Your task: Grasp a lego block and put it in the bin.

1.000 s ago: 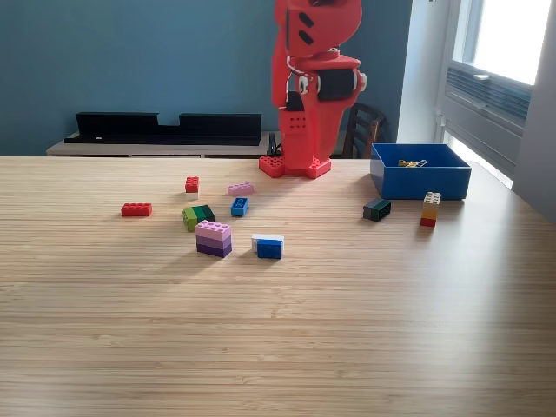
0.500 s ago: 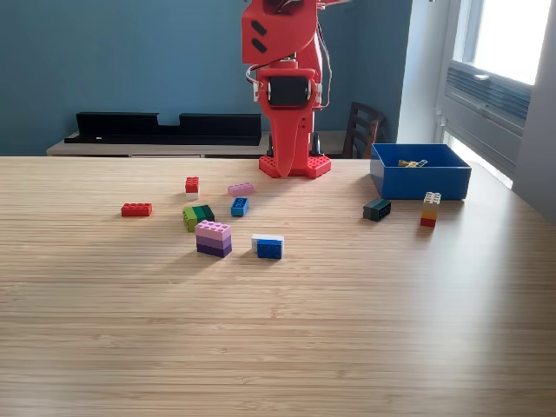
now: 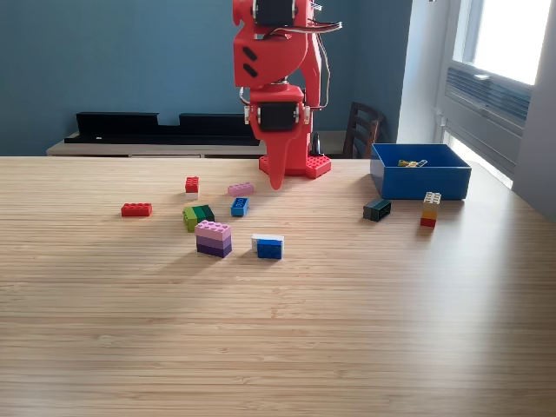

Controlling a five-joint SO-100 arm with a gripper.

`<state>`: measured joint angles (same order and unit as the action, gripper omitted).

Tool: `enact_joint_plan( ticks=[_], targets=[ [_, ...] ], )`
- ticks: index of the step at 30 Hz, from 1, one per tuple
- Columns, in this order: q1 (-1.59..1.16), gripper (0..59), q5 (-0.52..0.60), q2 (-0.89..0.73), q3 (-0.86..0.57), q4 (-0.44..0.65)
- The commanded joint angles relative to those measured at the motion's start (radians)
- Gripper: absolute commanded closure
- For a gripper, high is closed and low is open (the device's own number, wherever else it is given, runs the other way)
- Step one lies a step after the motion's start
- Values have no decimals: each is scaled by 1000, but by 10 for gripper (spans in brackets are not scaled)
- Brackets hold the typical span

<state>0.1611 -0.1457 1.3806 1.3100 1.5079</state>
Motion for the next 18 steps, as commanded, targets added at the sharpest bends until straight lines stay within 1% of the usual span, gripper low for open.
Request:
enact_joint_plan(
  ticks=[1,4,7,11,18],
  targets=[
    [71,545,-25,112,44,-15],
    [106,545,-54,117,95,-15],
    [121,545,-51,118,112,-14],
    [130,545,-83,118,127,-14],
    [143,545,-51,121,126,-14]
  ],
)
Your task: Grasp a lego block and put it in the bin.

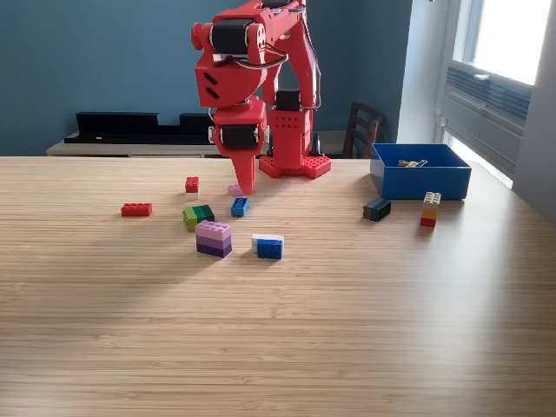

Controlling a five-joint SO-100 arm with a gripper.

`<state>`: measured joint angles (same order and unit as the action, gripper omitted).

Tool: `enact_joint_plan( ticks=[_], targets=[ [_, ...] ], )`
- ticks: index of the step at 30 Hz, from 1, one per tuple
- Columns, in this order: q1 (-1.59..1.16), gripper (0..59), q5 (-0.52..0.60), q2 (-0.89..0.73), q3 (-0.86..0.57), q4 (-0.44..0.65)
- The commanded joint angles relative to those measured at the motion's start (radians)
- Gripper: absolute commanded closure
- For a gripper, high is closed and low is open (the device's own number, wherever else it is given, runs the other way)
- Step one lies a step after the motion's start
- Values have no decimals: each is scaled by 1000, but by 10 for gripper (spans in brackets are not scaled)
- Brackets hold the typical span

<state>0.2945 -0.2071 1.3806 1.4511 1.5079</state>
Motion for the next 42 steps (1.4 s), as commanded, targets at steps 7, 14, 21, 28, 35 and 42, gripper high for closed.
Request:
enact_joint_plan(
  ticks=[7,14,21,28,35,42],
  targets=[
    [2,543,20,169,-26,-12],
    [5,544,0,233,-21,-12],
    [5,545,-3,253,31,-14],
    [0,545,8,250,28,-15],
    [0,545,6,242,18,-15],
    [0,545,6,242,6,-17]
  ],
)
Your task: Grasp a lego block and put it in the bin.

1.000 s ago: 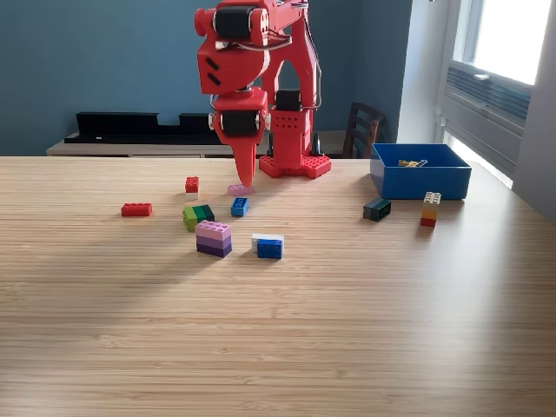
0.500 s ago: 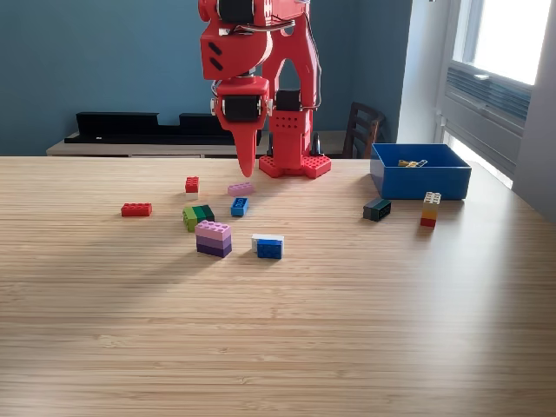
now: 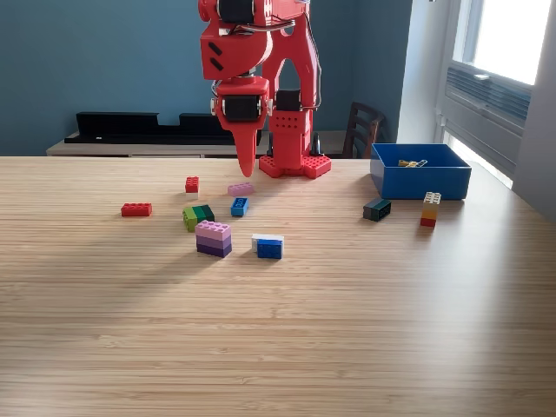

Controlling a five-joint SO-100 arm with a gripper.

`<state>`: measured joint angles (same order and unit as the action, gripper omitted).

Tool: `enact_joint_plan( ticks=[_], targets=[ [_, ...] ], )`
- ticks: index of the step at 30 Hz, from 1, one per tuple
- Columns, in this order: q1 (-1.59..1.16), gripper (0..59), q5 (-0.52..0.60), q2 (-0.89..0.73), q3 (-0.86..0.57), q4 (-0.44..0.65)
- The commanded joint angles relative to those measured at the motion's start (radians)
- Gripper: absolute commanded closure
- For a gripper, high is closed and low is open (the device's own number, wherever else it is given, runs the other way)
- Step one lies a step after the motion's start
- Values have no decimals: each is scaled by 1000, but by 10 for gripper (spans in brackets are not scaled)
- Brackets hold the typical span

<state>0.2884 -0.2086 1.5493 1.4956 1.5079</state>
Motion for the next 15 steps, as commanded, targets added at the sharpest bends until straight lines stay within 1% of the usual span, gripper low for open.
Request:
enact_joint_plan(
  ticks=[1,8,15],
  targets=[
    [6,545,9,74,-38,-18],
    [6,545,15,74,-40,-40],
    [35,545,21,72,-44,-92]
  ],
)
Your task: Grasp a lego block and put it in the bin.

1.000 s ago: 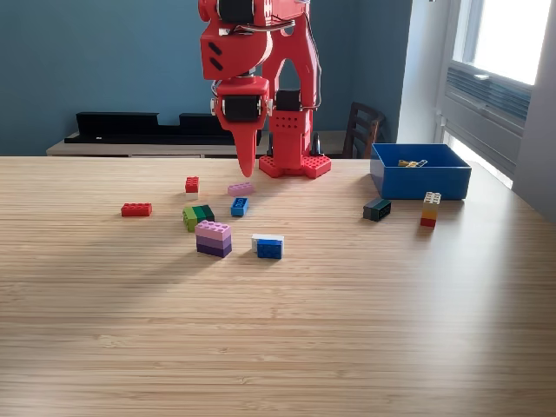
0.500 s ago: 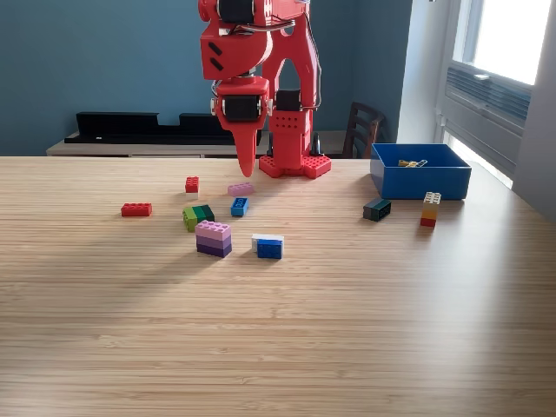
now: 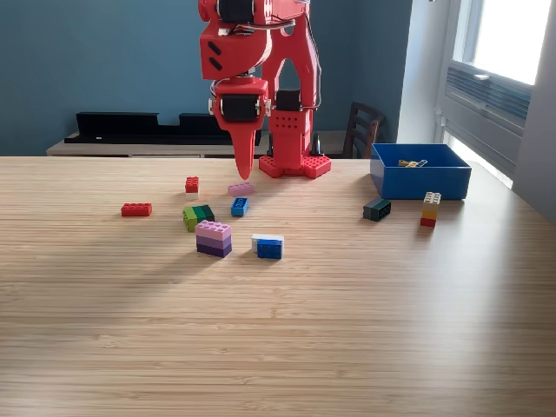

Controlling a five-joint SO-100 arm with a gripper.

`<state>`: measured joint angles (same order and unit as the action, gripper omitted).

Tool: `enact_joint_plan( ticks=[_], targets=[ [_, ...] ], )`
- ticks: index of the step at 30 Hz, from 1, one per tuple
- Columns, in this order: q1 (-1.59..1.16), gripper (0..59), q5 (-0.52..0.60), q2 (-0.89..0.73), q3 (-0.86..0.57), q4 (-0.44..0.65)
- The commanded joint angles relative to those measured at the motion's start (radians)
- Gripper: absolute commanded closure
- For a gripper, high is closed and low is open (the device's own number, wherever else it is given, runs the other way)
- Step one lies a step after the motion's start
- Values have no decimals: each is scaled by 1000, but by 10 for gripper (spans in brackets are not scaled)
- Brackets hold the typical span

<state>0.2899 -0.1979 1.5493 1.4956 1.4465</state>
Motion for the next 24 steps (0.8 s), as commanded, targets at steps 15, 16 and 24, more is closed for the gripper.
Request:
enact_joint_plan(
  ticks=[15,16,24],
  targets=[
    [23,370,-89,69,-26,-146],
    [8,355,-94,67,-28,-146],
    [-152,235,-64,63,75,-198]
  ],
)
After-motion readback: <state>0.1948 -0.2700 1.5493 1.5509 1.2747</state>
